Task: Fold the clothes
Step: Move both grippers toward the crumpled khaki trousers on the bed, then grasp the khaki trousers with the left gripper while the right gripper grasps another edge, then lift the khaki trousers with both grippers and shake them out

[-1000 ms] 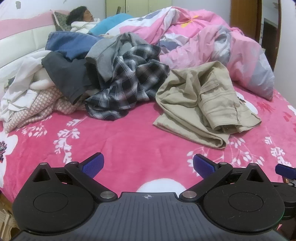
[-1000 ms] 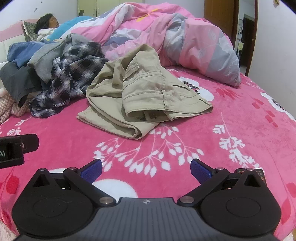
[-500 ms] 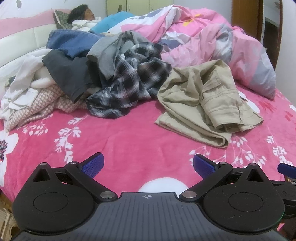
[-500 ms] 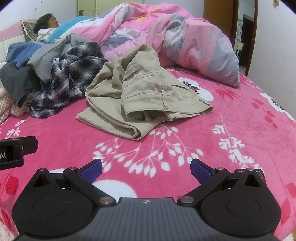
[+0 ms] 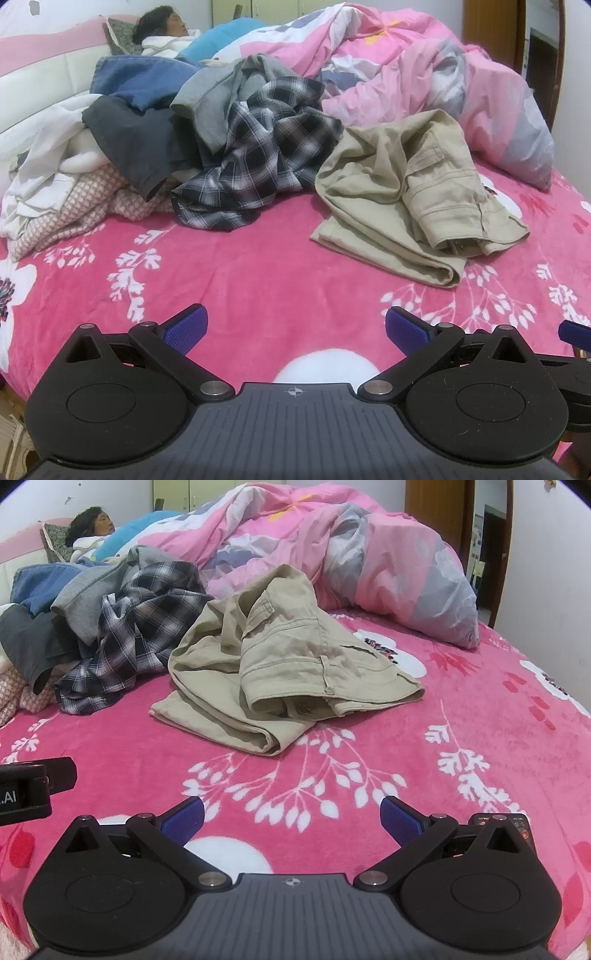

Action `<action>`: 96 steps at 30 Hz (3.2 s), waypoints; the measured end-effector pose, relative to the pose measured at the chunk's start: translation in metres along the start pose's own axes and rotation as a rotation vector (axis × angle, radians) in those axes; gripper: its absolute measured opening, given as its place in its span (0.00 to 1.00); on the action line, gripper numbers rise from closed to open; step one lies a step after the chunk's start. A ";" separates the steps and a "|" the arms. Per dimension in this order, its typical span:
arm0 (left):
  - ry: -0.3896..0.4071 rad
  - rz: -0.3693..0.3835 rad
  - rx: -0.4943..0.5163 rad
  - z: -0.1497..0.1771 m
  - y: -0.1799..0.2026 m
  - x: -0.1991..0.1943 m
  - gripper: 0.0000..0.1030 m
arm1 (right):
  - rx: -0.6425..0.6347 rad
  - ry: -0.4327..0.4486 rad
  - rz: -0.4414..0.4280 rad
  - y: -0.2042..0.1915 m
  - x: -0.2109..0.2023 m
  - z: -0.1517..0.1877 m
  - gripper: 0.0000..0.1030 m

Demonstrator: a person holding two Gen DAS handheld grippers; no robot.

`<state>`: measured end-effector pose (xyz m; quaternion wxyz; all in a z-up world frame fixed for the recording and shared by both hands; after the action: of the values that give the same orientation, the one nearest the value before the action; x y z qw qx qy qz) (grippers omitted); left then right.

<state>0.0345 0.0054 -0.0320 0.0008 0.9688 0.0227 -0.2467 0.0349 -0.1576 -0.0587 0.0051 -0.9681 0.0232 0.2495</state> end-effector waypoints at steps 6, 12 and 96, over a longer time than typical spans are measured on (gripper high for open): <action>-0.008 -0.001 0.005 0.000 0.002 0.004 1.00 | 0.003 -0.003 -0.001 0.001 0.002 0.001 1.00; -0.016 0.002 0.010 0.001 0.003 0.007 1.00 | 0.007 -0.008 0.001 0.003 0.005 0.001 1.00; 0.453 0.500 0.015 -0.127 0.053 -0.048 0.01 | 0.605 0.387 -0.625 0.192 -0.044 -0.228 0.13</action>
<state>0.0559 -0.0480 0.1018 0.0489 0.9746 -0.2180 -0.0174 0.0977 -0.3525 0.1629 0.3572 -0.9124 -0.1971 0.0332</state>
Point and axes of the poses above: each gripper's, at about its wrist camera, not at the fingertips, and x roughly the way its jaws point, y to its right, z to its underside, the point moved 4 cm from there along x, roughly the way its jaws point, and after that the axes turned 12 degrees about y, right-handed, at the moved point
